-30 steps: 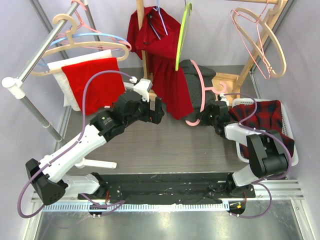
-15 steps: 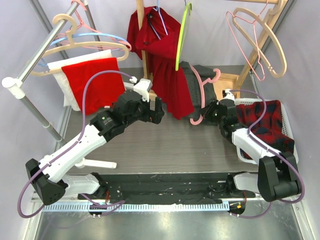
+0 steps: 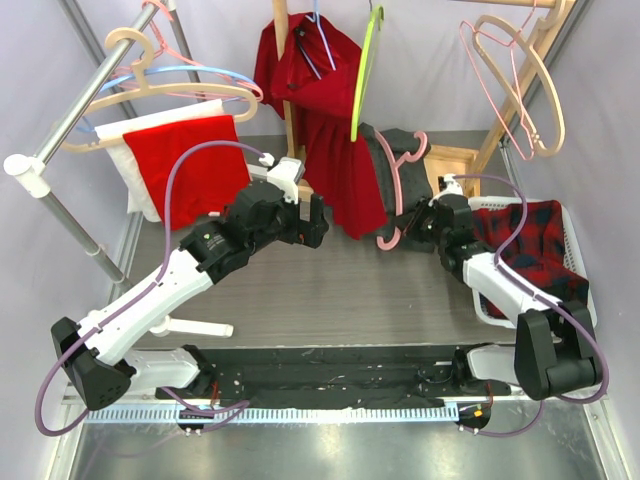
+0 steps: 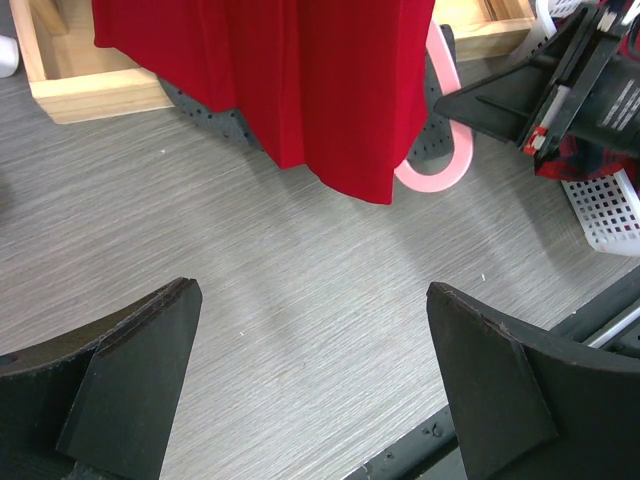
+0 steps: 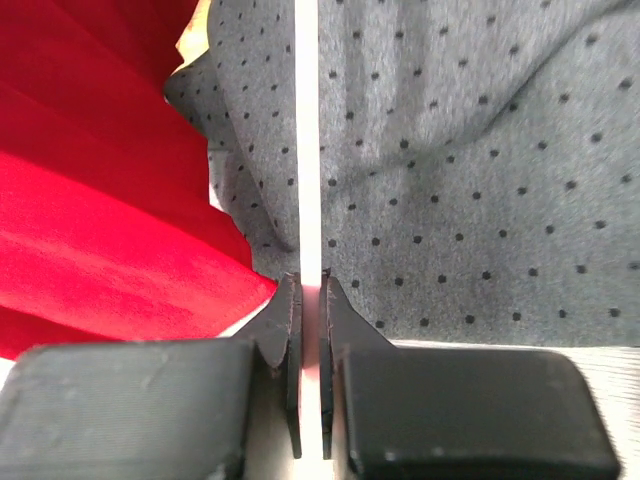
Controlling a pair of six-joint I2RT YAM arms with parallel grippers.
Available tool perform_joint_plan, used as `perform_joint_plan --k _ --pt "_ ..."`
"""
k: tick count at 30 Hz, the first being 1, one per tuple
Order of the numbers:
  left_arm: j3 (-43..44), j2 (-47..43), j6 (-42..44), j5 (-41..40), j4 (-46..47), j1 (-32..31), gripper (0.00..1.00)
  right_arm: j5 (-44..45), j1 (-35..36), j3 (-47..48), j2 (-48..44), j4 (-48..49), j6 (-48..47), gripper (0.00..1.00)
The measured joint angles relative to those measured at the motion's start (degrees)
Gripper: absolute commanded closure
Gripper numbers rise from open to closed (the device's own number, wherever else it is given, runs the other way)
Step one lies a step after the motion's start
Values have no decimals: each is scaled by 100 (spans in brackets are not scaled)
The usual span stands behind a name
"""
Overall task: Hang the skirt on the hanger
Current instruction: Pick up the hanger at the center of the board.
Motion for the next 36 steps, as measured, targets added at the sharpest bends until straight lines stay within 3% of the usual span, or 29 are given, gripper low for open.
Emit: perform_joint_plan --k 9,21,36 --pt "0 0 0 0 2 0 0 887 101 1539 -358 -1943 -857 99" --pt "0 0 0 -24 0 0 0 1735 98 3246 -564 -3528 -1941 99" --pt "0 0 0 -44 2 0 0 1825 98 5543 -496 -3960 -2411 99"
